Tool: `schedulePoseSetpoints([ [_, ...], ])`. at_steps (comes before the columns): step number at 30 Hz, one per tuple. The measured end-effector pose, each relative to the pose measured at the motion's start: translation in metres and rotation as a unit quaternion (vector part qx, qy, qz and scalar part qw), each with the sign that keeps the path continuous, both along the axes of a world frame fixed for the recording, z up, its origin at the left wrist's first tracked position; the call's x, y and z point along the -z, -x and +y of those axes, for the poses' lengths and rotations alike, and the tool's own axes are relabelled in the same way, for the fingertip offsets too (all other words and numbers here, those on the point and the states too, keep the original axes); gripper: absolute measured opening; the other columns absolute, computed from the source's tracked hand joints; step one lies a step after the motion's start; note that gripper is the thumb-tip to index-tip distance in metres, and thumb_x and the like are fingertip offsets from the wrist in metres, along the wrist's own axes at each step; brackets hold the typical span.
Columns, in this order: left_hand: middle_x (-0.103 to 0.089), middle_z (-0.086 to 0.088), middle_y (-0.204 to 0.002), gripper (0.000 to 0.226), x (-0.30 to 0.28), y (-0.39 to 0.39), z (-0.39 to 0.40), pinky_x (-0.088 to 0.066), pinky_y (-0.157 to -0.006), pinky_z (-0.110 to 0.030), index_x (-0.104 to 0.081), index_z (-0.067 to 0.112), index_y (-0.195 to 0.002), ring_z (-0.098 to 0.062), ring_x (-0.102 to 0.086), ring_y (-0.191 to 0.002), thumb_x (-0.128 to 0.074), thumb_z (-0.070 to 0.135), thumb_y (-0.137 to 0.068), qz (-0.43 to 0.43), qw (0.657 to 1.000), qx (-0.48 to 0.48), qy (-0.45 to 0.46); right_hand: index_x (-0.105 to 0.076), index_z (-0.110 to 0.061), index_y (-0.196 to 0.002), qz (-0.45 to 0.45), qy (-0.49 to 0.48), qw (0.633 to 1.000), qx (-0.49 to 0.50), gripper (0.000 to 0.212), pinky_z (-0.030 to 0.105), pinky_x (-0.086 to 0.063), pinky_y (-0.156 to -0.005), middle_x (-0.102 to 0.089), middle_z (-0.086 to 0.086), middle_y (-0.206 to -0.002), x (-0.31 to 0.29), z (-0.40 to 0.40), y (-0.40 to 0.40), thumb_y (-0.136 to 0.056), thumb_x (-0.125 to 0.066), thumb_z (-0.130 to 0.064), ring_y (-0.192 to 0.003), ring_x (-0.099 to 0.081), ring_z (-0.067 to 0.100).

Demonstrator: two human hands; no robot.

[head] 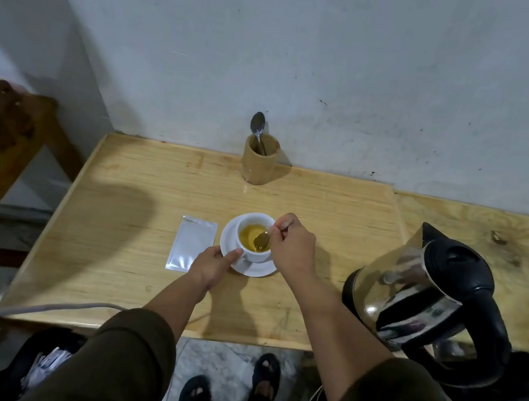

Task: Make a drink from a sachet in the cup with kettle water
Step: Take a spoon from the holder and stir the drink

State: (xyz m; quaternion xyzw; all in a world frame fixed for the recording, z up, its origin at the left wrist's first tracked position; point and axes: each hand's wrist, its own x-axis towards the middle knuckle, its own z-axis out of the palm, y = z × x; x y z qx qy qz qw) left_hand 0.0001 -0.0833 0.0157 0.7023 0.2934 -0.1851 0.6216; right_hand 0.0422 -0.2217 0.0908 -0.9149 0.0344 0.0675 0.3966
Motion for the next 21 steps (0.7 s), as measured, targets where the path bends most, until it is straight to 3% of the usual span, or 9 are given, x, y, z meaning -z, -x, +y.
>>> schedulePoseSetpoints([
  [5,-0.067,-0.009,-0.118,0.054,-0.001,0.000,-0.001,-0.049,-0.101,-0.046,-0.062,0.011,-0.121,-0.027,-0.062,-0.111,-0.061,0.051,-0.084,0.008,1.000,-0.005,-0.004,-0.065,-0.010,-0.110,0.012,0.018,0.999,-0.024,0.029,0.027,-0.046,-0.078,-0.072,0.015,-0.101,0.001,0.010,-0.009,-0.098,-0.042,-0.024,-0.097,-0.064,0.029],
  [11,-0.069,-0.011,-0.114,0.045,-0.002,0.000,0.000,-0.050,-0.100,-0.046,-0.065,0.011,-0.112,-0.029,-0.064,-0.108,-0.059,0.047,-0.086,0.003,1.000,0.003,-0.013,-0.067,-0.006,-0.111,0.029,0.031,0.997,-0.069,0.034,0.033,-0.048,-0.095,-0.072,0.014,-0.108,0.001,0.019,-0.012,-0.098,-0.041,-0.024,-0.107,-0.062,0.029],
  [17,-0.068,-0.011,-0.116,0.037,-0.003,-0.001,0.000,-0.049,-0.100,-0.045,-0.064,0.014,-0.107,-0.029,-0.063,-0.110,-0.060,0.045,-0.086,0.007,1.000,0.002,-0.007,-0.062,-0.003,-0.113,0.020,0.089,0.990,-0.108,0.033,0.034,-0.045,-0.088,-0.068,0.018,-0.109,-0.005,0.014,-0.016,-0.099,-0.038,-0.023,-0.106,-0.059,0.033],
  [21,-0.066,-0.010,-0.118,0.046,-0.003,-0.001,0.001,-0.049,-0.099,-0.043,-0.063,0.011,-0.116,-0.028,-0.061,-0.111,-0.061,0.046,-0.085,0.013,1.000,-0.006,-0.004,-0.060,-0.011,-0.120,0.001,0.133,0.985,-0.108,0.034,0.029,-0.045,-0.086,-0.068,0.014,-0.113,-0.002,0.010,-0.023,-0.100,-0.035,-0.021,-0.109,-0.059,0.031],
])
